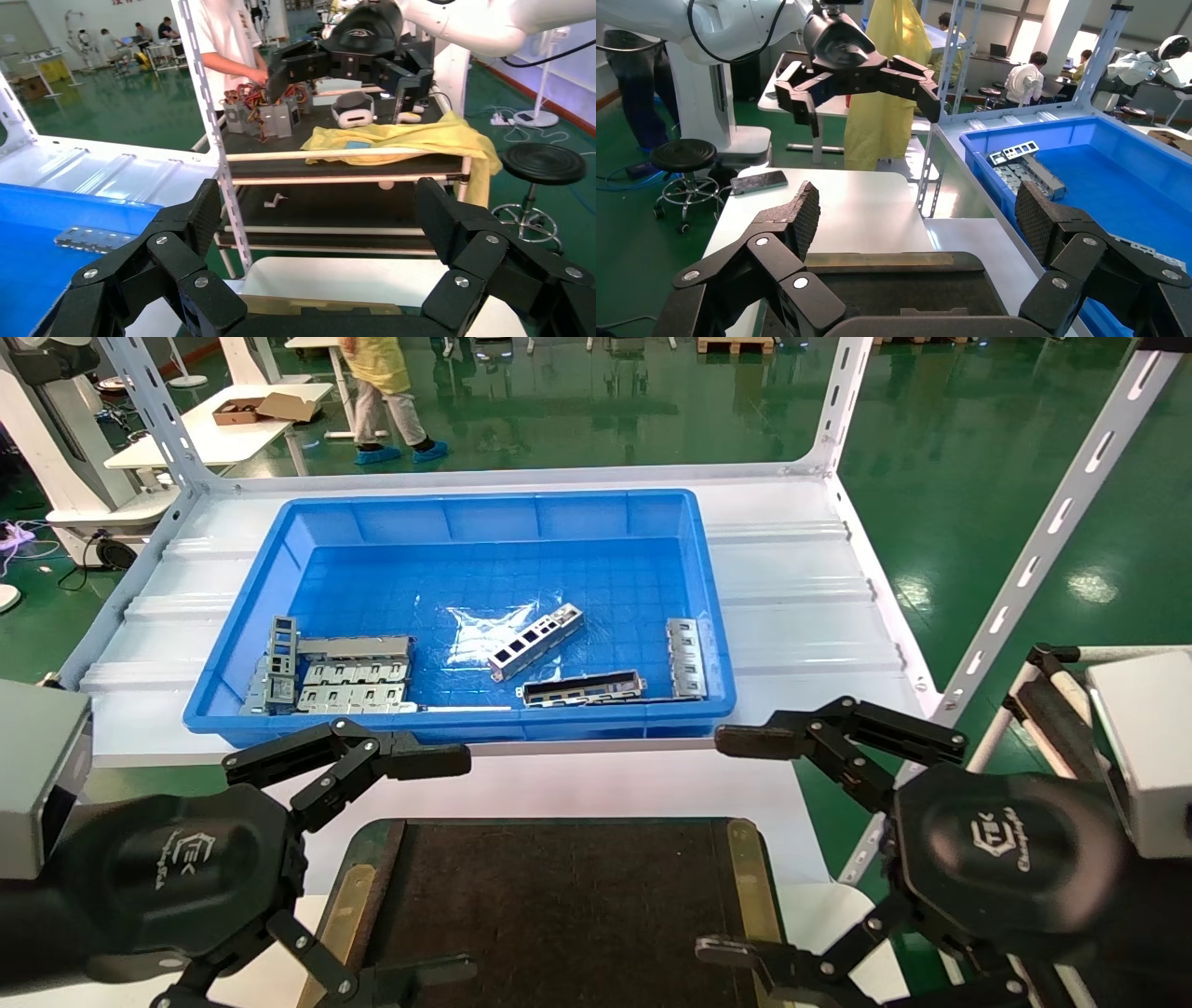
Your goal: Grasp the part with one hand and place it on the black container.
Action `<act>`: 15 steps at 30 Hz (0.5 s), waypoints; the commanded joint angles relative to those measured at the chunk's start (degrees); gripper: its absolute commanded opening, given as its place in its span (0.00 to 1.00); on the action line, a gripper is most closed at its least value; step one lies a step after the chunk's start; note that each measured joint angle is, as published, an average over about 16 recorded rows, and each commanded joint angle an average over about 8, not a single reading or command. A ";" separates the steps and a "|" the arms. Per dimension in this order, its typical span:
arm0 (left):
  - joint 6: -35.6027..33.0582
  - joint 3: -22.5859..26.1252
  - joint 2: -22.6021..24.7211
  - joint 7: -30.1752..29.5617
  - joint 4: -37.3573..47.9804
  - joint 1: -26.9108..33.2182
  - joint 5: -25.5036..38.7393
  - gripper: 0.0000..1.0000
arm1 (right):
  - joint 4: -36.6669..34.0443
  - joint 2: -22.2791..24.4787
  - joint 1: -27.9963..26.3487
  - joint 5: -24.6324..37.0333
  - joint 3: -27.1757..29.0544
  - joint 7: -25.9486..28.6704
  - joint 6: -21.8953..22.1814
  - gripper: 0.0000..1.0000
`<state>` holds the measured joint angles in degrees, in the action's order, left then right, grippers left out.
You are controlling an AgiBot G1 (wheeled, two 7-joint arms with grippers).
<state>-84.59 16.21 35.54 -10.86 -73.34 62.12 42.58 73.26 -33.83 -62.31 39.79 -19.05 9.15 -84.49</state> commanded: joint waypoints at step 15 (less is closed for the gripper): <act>5.74 2.55 4.27 -1.55 2.70 5.15 6.44 1.00 | -0.03 0.00 -0.02 -0.01 -0.03 -0.02 -0.01 1.00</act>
<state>-78.82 18.96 40.10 -12.17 -70.12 67.65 49.48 73.24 -33.83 -62.33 39.77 -19.08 9.13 -84.50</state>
